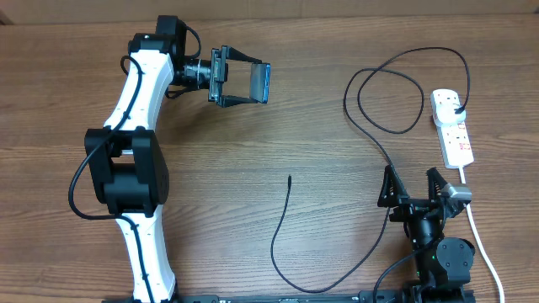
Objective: Plug charger to phone and switch on socket
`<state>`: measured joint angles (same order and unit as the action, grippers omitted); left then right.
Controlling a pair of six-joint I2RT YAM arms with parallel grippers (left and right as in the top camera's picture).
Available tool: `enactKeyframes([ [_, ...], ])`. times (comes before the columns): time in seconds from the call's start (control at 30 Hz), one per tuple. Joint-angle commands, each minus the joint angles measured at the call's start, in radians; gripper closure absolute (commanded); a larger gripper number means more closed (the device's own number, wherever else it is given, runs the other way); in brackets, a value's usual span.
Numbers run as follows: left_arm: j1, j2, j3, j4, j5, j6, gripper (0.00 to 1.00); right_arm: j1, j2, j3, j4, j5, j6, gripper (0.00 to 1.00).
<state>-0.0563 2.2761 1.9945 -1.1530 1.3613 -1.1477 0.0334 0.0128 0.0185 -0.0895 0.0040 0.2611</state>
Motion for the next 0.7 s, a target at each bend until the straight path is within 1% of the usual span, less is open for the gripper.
enactKeyframes([
  [0.0, 0.002, -0.001, 0.031, 0.001, 0.045, 0.018, 0.96, 0.005, -0.01, -0.011, 0.005, 0.003, -0.003, 0.0],
  [0.67, 0.002, -0.001, 0.031, 0.001, 0.042, 0.036, 0.96, 0.005, -0.01, -0.011, 0.005, 0.003, -0.003, 0.0],
])
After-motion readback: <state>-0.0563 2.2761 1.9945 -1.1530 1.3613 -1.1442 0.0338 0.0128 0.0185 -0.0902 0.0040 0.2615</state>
